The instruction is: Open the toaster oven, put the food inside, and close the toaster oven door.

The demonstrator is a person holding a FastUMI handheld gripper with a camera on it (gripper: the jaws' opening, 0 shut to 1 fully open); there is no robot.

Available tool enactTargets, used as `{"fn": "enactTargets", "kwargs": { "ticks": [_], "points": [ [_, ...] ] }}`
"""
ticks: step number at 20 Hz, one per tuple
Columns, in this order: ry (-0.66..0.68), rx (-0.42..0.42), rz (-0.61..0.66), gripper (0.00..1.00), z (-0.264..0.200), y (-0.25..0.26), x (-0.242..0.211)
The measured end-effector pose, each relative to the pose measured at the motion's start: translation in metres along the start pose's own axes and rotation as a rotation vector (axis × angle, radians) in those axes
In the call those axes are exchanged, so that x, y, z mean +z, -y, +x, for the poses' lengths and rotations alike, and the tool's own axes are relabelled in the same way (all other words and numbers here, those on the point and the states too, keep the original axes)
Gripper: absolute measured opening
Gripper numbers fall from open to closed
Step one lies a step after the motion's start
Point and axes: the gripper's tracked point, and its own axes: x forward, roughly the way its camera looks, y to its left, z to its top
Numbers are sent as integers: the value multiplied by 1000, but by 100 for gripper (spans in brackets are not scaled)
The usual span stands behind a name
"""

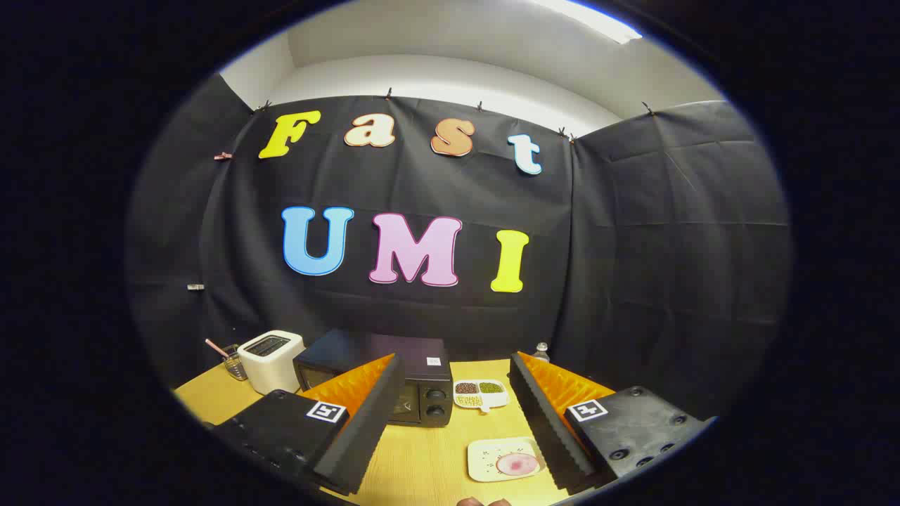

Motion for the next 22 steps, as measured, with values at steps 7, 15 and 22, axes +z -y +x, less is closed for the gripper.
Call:
{"fn": "enactTargets", "kwargs": {
  "ticks": [7,15,22],
  "points": [
    [8,-11,-4,98,-4,7,0],
    [-2,-2,15,98,-4,-1,-4],
    [-19,12,28,98,22,-25,-15]
  ]
}}
